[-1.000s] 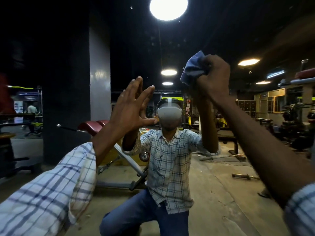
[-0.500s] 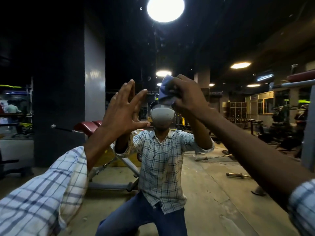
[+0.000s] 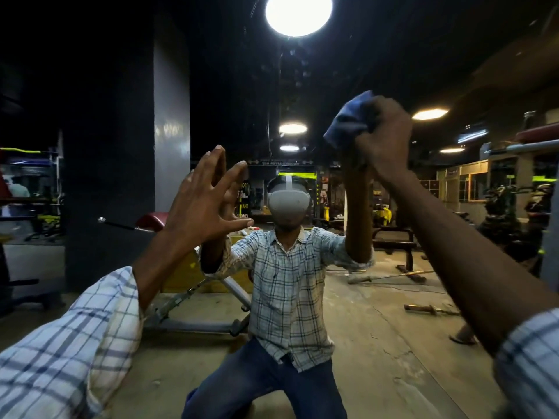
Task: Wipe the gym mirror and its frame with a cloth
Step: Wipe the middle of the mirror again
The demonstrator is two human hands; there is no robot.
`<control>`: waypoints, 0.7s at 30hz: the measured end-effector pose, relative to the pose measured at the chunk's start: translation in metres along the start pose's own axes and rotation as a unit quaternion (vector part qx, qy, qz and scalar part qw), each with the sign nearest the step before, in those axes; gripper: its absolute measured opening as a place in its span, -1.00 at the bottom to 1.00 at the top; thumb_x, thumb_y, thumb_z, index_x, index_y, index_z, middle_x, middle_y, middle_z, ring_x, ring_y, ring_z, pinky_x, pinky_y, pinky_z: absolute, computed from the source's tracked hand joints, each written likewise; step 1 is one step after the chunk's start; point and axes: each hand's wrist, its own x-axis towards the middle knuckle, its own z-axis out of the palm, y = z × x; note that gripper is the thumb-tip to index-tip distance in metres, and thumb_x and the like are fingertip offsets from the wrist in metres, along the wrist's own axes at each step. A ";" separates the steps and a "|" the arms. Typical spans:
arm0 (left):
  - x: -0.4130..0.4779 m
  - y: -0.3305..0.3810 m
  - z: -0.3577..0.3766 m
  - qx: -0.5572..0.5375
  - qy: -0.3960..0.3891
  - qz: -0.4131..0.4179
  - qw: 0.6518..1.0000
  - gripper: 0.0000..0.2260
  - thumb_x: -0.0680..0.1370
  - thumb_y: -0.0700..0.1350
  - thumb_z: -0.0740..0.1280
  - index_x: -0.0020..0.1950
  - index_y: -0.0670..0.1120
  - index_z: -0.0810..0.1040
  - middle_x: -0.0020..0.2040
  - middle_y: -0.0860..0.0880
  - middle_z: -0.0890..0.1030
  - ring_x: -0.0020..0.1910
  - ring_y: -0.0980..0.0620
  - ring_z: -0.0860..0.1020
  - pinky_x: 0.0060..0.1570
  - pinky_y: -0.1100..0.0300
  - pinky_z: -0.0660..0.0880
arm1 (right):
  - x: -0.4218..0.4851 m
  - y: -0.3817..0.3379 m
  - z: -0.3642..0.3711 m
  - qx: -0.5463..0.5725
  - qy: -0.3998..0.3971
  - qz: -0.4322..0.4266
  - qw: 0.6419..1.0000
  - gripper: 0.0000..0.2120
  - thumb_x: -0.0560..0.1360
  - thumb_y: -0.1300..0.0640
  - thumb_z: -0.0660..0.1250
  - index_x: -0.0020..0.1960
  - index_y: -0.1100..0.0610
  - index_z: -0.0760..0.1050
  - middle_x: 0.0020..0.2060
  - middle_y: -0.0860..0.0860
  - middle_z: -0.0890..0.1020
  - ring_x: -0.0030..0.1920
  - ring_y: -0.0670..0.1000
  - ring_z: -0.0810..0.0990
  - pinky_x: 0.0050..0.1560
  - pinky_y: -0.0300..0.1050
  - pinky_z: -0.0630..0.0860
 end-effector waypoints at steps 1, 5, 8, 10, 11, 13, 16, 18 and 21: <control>-0.001 0.000 0.000 -0.002 0.000 -0.001 1.000 0.05 0.37 0.40 0.48 0.70 0.18 -0.01 0.69 -0.01 -0.26 0.68 -0.12 -0.15 0.59 -0.28 0.07 | -0.002 0.000 0.005 0.008 0.024 0.052 0.998 -0.75 0.45 0.22 0.37 0.13 0.15 0.57 0.05 0.05 0.58 -0.01 -0.14 0.49 0.12 -0.16 0.56; -0.002 0.000 0.001 -0.003 0.003 -0.003 1.000 0.06 0.37 0.38 0.50 0.70 0.17 -0.02 0.70 -0.02 -0.25 0.68 -0.12 -0.16 0.59 -0.27 0.07 | -0.066 -0.034 0.029 0.067 -0.218 -0.163 0.960 -0.75 0.43 0.21 0.46 0.10 0.09 0.58 -0.02 -0.10 0.55 -0.09 -0.25 0.50 0.01 -0.35 0.51; -0.005 -0.002 0.000 0.000 0.001 -0.004 1.000 0.05 0.38 0.37 0.50 0.70 0.17 -0.02 0.70 -0.02 -0.25 0.68 -0.12 -0.16 0.59 -0.26 0.05 | -0.062 -0.027 0.022 0.049 -0.234 -0.201 0.950 -0.75 0.45 0.20 0.50 0.09 0.06 0.55 -0.04 -0.11 0.51 -0.10 -0.23 0.47 -0.03 -0.30 0.48; -0.008 -0.005 0.001 -0.001 0.000 -0.008 1.000 0.04 0.39 0.36 0.50 0.70 0.17 -0.02 0.70 -0.02 -0.25 0.68 -0.12 -0.16 0.58 -0.24 0.03 | -0.052 -0.022 0.016 0.073 -0.098 -0.086 0.989 -0.80 0.47 0.18 0.46 0.08 0.09 0.56 -0.04 -0.06 0.53 -0.09 -0.14 0.50 -0.03 -0.25 0.50; -0.009 -0.007 0.001 -0.003 0.000 -0.007 1.000 0.04 0.39 0.36 0.50 0.70 0.17 -0.02 0.70 -0.02 -0.25 0.68 -0.12 -0.16 0.58 -0.24 0.03 | -0.057 -0.023 0.017 0.074 -0.049 -0.026 0.996 -0.80 0.46 0.21 0.45 0.08 0.12 0.57 -0.04 -0.04 0.54 -0.07 -0.10 0.52 -0.01 -0.19 0.55; -0.011 -0.007 0.001 -0.004 0.001 -0.007 1.000 0.04 0.40 0.35 0.50 0.70 0.16 -0.02 0.70 -0.03 -0.25 0.68 -0.12 -0.16 0.58 -0.24 0.03 | -0.084 -0.034 0.031 0.084 -0.077 -0.033 0.993 -0.75 0.42 0.30 0.46 0.08 0.13 0.59 -0.02 -0.03 0.57 -0.07 -0.11 0.54 0.01 -0.18 0.58; -0.012 -0.010 0.001 0.002 0.000 -0.002 1.000 0.04 0.40 0.35 0.49 0.70 0.15 -0.02 0.70 -0.04 -0.24 0.68 -0.12 -0.15 0.60 -0.25 0.06 | -0.120 -0.040 0.037 0.063 -0.287 -0.197 0.935 -0.69 0.40 0.21 0.49 0.12 0.04 0.56 -0.02 -0.06 0.55 -0.08 -0.11 0.54 -0.06 -0.19 0.54; -0.014 -0.016 0.000 0.007 -0.006 0.001 1.000 0.03 0.40 0.36 0.48 0.70 0.16 -0.02 0.70 -0.04 -0.25 0.68 -0.13 -0.15 0.60 -0.25 0.06 | -0.112 -0.028 0.024 0.050 -0.258 -0.184 0.947 -0.72 0.44 0.11 0.45 0.14 0.05 0.54 0.01 -0.07 0.54 -0.03 -0.13 0.52 -0.01 -0.24 0.53; -0.020 -0.030 0.000 0.006 0.000 0.004 1.000 0.03 0.40 0.38 0.48 0.70 0.18 -0.01 0.70 -0.03 -0.25 0.68 -0.13 -0.14 0.59 -0.27 0.07 | -0.109 -0.010 0.011 0.055 -0.024 0.032 0.998 -0.71 0.47 0.20 0.45 0.18 0.17 0.54 0.08 -0.01 0.55 0.05 -0.13 0.50 0.15 -0.15 0.57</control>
